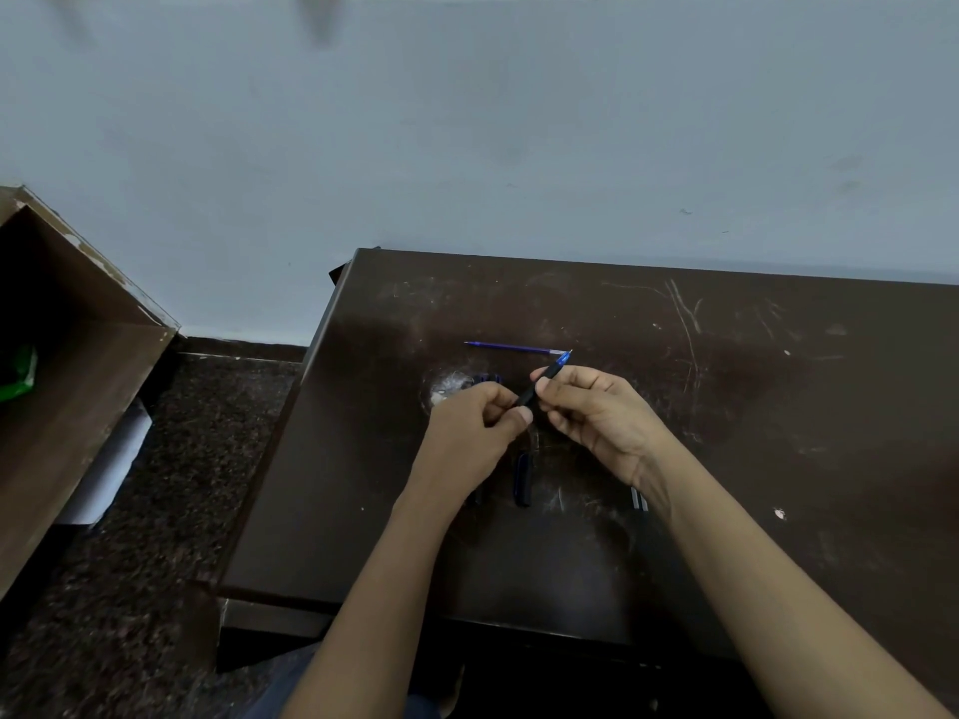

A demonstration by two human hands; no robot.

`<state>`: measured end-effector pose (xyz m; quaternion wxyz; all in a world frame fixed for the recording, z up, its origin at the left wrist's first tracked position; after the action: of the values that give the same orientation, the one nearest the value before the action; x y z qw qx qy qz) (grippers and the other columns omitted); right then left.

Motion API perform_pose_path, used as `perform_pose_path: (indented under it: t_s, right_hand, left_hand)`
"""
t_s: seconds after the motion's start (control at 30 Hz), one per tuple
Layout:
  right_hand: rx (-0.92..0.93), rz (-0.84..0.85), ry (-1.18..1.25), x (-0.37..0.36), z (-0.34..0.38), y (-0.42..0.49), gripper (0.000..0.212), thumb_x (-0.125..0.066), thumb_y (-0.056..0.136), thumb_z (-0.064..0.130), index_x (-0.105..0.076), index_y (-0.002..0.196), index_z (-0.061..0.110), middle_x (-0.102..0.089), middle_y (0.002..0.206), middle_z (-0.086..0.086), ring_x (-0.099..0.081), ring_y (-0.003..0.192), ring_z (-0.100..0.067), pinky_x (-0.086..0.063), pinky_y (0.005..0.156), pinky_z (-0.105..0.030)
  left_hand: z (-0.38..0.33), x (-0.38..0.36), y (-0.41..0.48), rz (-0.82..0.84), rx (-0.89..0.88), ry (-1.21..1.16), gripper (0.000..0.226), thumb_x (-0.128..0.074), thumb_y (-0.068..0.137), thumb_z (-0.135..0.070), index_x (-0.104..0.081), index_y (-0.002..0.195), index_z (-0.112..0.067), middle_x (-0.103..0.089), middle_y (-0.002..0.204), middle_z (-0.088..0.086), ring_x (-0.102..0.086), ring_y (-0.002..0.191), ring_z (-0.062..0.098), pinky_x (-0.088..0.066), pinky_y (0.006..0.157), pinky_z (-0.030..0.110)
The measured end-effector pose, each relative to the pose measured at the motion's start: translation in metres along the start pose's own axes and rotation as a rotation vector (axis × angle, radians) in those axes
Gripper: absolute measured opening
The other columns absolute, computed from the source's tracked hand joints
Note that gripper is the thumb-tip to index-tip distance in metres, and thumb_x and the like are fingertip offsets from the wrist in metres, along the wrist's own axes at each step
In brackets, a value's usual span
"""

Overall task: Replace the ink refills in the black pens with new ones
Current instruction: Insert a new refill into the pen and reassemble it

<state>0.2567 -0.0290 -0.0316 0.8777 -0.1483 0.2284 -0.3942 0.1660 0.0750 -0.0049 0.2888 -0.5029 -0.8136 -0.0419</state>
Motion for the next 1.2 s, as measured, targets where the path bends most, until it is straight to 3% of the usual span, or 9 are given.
perform_pose_path:
  t_s: [0.13, 0.23, 0.4, 0.5, 0.57, 0.67, 0.77, 1.03, 1.2]
  right_hand:
    - [0.0, 0.045, 0.039, -0.003, 0.002, 0.0, 0.019, -0.056, 0.092, 0.007, -0.066, 0.109, 0.006, -0.072, 0.095, 0.005, -0.062, 0.081, -0.007, -0.049, 0.078, -0.02]
    - [0.017, 0.09, 0.083, -0.004, 0.006, -0.002, 0.029, -0.046, 0.096, 0.002, -0.064, 0.116, 0.012, -0.07, 0.114, -0.004, -0.065, 0.089, -0.012, -0.052, 0.082, -0.018]
    - [0.031, 0.012, 0.053, -0.002, 0.007, -0.004, 0.013, -0.059, 0.09, 0.008, -0.071, 0.091, 0.014, -0.073, 0.096, -0.003, -0.067, 0.08, -0.009, -0.05, 0.073, -0.018]
    - [0.052, -0.047, 0.012, 0.001, 0.008, -0.004, 0.013, -0.067, 0.084, 0.013, -0.066, 0.072, 0.017, -0.067, 0.083, -0.001, -0.062, 0.077, -0.008, -0.045, 0.073, -0.021]
    - [0.057, -0.013, 0.015, -0.001, 0.007, -0.003, 0.006, -0.065, 0.086, 0.014, -0.067, 0.082, 0.017, -0.069, 0.089, -0.001, -0.06, 0.082, -0.009, -0.046, 0.078, -0.023]
    - [0.048, 0.115, 0.075, -0.007, 0.008, -0.003, 0.025, -0.054, 0.093, 0.008, -0.064, 0.114, 0.017, -0.069, 0.117, -0.001, -0.065, 0.1, -0.01, -0.05, 0.088, -0.024]
    - [0.049, 0.132, 0.092, -0.01, 0.009, -0.005, 0.025, -0.05, 0.094, 0.005, -0.065, 0.111, 0.013, -0.07, 0.114, -0.004, -0.064, 0.11, -0.015, -0.05, 0.093, -0.027]
    - [0.026, -0.024, 0.129, -0.005, 0.006, -0.005, 0.011, -0.059, 0.089, 0.009, -0.069, 0.092, 0.014, -0.075, 0.084, 0.002, -0.07, 0.084, -0.007, -0.054, 0.069, -0.015]
    - [0.042, -0.097, 0.184, -0.015, 0.002, -0.004, 0.009, -0.06, 0.089, 0.005, -0.067, 0.09, 0.008, -0.072, 0.079, -0.001, -0.069, 0.069, -0.007, -0.053, 0.056, -0.014]
  left_hand:
    - [0.002, -0.005, 0.003, 0.048, 0.005, -0.016, 0.009, -0.052, 0.096, -0.023, -0.06, 0.092, -0.027, -0.066, 0.08, -0.01, -0.058, 0.073, 0.006, -0.047, 0.071, 0.022]
    - [0.002, -0.01, 0.003, 0.097, 0.013, -0.028, 0.018, -0.044, 0.1, -0.022, -0.061, 0.102, -0.025, -0.064, 0.08, -0.011, -0.054, 0.069, 0.006, -0.046, 0.066, 0.02]
    - [-0.001, -0.006, 0.0, 0.086, -0.028, -0.057, 0.017, -0.051, 0.097, -0.019, -0.064, 0.093, -0.029, -0.066, 0.079, -0.013, -0.058, 0.073, -0.001, -0.048, 0.078, 0.018]
    - [-0.002, -0.005, 0.0, 0.089, -0.022, -0.059, 0.015, -0.053, 0.096, -0.02, -0.066, 0.093, -0.027, -0.065, 0.079, -0.014, -0.058, 0.072, -0.003, -0.044, 0.072, 0.014]
    - [-0.002, -0.006, 0.0, 0.101, -0.015, -0.074, 0.017, -0.051, 0.096, -0.018, -0.065, 0.09, -0.027, -0.065, 0.078, -0.013, -0.057, 0.07, -0.003, -0.042, 0.068, 0.013]
    - [-0.001, -0.011, -0.001, 0.15, 0.024, -0.1, 0.026, -0.045, 0.098, -0.014, -0.062, 0.084, -0.028, -0.065, 0.08, -0.011, -0.057, 0.07, -0.002, -0.043, 0.065, 0.011]
    - [-0.001, -0.014, -0.003, 0.171, 0.035, -0.11, 0.027, -0.045, 0.098, -0.014, -0.061, 0.081, -0.028, -0.068, 0.084, -0.007, -0.06, 0.072, 0.0, -0.044, 0.066, 0.013]
    - [-0.001, -0.008, -0.003, 0.104, 0.001, -0.048, 0.01, -0.06, 0.092, -0.021, -0.065, 0.085, -0.026, -0.068, 0.073, -0.01, -0.065, 0.072, 0.005, -0.054, 0.075, 0.023]
    - [-0.006, 0.004, -0.005, -0.017, -0.066, 0.2, 0.013, -0.059, 0.092, -0.024, -0.071, 0.092, -0.019, -0.062, 0.067, -0.011, -0.058, 0.063, 0.001, -0.04, 0.055, 0.007]
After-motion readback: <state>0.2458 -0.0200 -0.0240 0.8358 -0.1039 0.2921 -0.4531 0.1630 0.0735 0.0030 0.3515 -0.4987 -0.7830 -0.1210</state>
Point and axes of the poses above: each hand's wrist, its own y-axis towards the middle knuckle, its own x-axis out of the back of the hand, z = x × y, the point moved 7 cm from there along y, towards the middle knuckle
